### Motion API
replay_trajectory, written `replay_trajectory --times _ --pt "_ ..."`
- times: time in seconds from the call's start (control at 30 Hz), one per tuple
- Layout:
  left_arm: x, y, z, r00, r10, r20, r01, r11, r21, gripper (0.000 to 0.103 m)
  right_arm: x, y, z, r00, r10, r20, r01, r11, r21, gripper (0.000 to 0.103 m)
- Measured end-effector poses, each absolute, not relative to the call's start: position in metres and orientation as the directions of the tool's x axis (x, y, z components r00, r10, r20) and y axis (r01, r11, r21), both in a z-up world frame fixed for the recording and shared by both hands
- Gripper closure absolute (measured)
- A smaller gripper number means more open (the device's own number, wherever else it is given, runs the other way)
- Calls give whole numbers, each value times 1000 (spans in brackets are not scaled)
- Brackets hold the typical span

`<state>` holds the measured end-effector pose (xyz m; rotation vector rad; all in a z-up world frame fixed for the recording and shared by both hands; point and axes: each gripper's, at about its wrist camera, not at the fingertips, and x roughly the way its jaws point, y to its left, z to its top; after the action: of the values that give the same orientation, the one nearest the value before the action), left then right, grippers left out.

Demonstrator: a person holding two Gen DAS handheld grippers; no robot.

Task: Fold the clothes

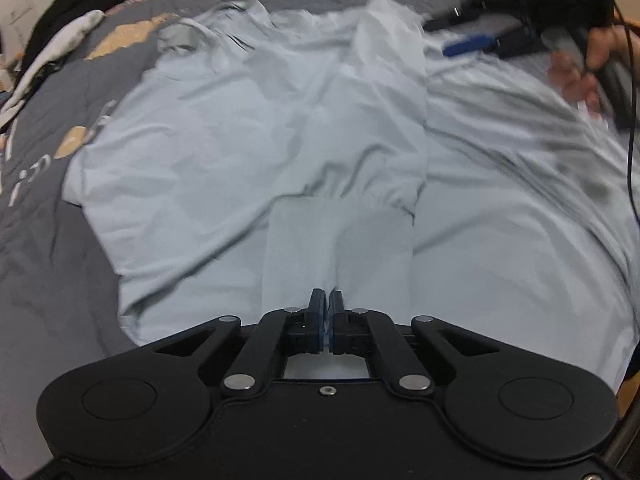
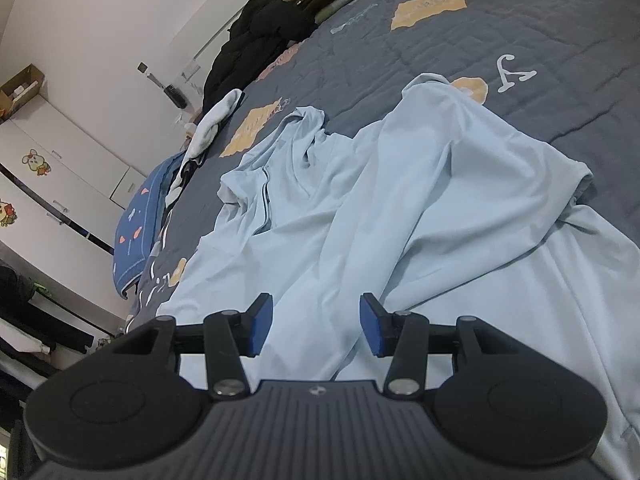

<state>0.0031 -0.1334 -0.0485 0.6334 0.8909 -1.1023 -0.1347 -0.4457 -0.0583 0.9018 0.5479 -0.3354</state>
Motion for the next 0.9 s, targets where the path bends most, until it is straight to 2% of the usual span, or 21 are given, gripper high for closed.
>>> replay_trajectory --times 0.2,0.53,0.67,0.8,0.83,0.9 --pt "28 -117 8 212 -602 -770 907 414 -74 101 -134 -445 -57 816 -50 -576 493 583 646 56" --pt "93 -152 74 394 -614 -684 882 462 93 101 -134 -444 -57 815 -50 -577 492 585 645 56" --pt "130 -171 61 484 -533 -694 834 521 182 101 -134 -446 -58 813 -53 -580 496 583 644 55" --pt "162 -183 7 519 -346 -782 770 585 253 100 -134 -448 -60 810 -55 -584 501 583 640 55" --pt "164 -182 -1 522 -328 -787 759 599 254 100 -134 -448 -60 809 -55 -585 501 584 639 55" --pt "164 -167 -4 485 -380 -788 748 646 150 100 -135 -449 -61 808 -58 -586 504 584 637 55"
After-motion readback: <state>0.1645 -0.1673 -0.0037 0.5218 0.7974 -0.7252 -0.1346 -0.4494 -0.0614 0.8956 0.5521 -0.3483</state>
